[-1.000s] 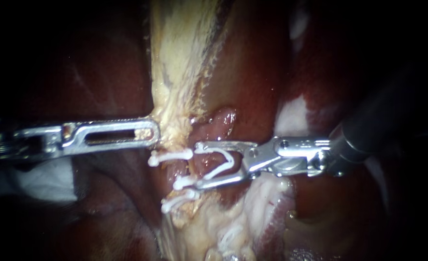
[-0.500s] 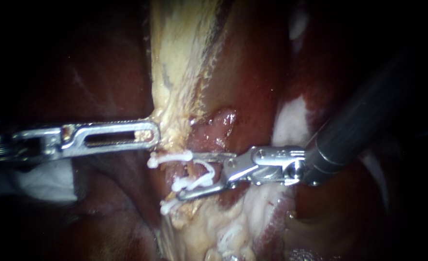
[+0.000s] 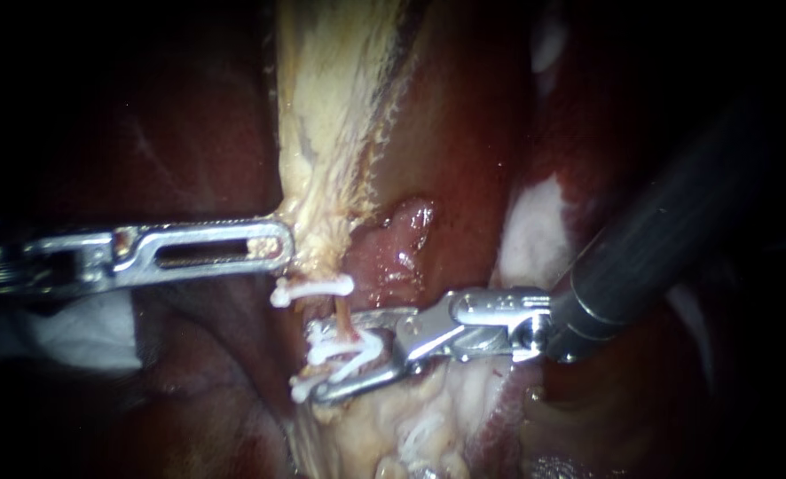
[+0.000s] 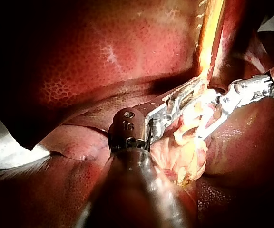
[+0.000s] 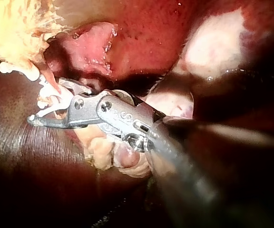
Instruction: Clipping second clip right tube
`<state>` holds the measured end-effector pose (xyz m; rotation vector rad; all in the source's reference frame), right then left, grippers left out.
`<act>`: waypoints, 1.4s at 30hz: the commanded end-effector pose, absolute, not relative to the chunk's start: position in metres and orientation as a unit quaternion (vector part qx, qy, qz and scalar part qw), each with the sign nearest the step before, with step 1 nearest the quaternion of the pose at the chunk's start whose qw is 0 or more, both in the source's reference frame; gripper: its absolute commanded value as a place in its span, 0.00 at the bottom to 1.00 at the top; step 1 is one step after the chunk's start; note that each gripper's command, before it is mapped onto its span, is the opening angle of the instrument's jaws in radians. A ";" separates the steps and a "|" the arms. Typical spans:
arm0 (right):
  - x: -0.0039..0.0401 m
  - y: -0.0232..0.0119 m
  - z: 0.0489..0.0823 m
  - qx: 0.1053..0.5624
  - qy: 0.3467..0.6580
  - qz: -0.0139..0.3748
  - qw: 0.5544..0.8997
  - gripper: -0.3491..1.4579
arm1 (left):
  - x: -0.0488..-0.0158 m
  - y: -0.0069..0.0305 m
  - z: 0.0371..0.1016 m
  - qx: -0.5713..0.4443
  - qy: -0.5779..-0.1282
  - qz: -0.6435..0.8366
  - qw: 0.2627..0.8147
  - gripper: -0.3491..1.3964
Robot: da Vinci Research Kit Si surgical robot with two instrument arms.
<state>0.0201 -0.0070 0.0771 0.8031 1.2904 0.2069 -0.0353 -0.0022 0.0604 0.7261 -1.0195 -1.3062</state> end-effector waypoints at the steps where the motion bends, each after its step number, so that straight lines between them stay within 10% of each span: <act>1: 0.0200 -0.0070 0.0772 0.362 0.584 0.095 0.720 0.48 | -0.0353 -0.0021 0.0604 0.316 -0.443 -0.567 0.618 0.00; 10: 0.0201 -0.0069 0.0773 0.372 0.577 0.111 0.719 0.42 | -0.0353 -0.0021 0.0605 0.316 -0.443 -0.567 0.618 0.00; 18: 0.0193 -0.0061 0.0776 0.396 0.540 0.167 0.724 0.00 | -0.0353 -0.0020 0.0607 0.316 -0.443 -0.567 0.618 0.00; 42: 0.0189 -0.0059 0.0778 0.401 0.526 0.178 0.729 0.00 | -0.0353 -0.0018 0.0610 0.316 -0.443 -0.567 0.618 0.00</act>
